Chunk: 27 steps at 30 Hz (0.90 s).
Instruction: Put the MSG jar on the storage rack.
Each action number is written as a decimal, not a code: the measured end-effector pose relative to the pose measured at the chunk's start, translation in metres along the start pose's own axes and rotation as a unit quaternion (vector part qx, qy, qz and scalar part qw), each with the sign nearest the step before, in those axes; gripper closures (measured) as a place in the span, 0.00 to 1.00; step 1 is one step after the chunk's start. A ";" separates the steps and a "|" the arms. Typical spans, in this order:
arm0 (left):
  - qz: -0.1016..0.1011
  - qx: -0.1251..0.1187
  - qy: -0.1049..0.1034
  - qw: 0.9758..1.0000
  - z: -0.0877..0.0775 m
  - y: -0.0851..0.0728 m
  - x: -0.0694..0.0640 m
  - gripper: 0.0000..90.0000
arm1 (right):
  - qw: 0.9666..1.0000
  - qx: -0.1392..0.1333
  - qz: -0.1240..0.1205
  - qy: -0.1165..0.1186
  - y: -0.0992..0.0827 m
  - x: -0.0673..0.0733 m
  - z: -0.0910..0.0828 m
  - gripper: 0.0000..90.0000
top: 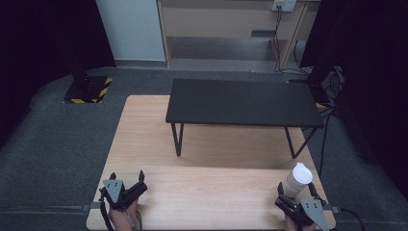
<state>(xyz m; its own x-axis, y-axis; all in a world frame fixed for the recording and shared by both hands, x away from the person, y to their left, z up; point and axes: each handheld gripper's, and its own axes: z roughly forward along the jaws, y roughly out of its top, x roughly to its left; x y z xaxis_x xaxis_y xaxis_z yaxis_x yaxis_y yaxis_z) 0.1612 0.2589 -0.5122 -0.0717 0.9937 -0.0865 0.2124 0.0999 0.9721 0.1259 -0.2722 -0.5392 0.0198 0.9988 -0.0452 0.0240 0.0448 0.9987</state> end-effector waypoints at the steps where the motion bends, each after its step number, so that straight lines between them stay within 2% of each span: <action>1: 0.000 0.000 0.000 1.000 0.000 0.000 0.000 0.00 | 1.000 -0.002 -0.001 -0.002 0.000 0.003 0.001 0.01; 3: -0.002 0.000 0.002 1.000 0.000 0.000 0.000 0.00 | 1.000 -0.006 -0.004 -0.008 0.001 0.008 0.003 0.01; 4: -0.004 0.000 0.003 1.000 0.000 0.000 0.000 0.00 | 1.000 -0.017 -0.006 -0.015 -0.001 0.011 0.004 0.01; 7: -0.003 0.001 0.004 1.000 0.000 0.000 0.000 0.00 | 0.999 -0.027 0.000 -0.024 0.000 0.014 0.006 0.01; 9: -0.003 0.000 0.004 1.000 0.000 0.000 -0.001 0.00 | 0.999 -0.023 0.015 -0.036 0.007 0.015 0.012 0.01; 13: -0.004 -0.001 0.004 1.000 -0.001 0.000 0.000 0.00 | 0.999 -0.016 0.037 -0.033 0.014 0.010 0.017 0.02; 18: -0.004 -0.001 0.004 1.000 -0.001 0.000 0.000 0.00 | 0.998 -0.005 0.045 -0.032 0.019 0.011 0.019 0.17; 23: -0.005 -0.002 0.004 1.000 -0.001 0.000 0.000 0.00 | 0.997 -0.013 0.060 -0.045 0.016 0.013 0.015 0.31; 25: -0.005 -0.002 0.004 1.000 0.000 0.000 -0.001 0.00 | 0.997 -0.015 0.062 -0.045 0.014 0.012 0.014 0.32; 27: -0.004 -0.002 0.004 1.000 0.000 0.000 -0.001 0.00 | 0.997 -0.015 0.054 -0.047 0.015 0.013 0.013 0.33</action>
<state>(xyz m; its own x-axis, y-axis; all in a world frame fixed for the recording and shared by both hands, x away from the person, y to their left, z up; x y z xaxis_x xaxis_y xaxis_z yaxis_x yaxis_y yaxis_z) 0.1608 0.2583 -0.5123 -0.0807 0.9923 -0.0935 0.2076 0.1084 0.9722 0.1396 -0.2587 -0.5254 0.1138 0.9916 0.0614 -0.0128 -0.0604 0.9981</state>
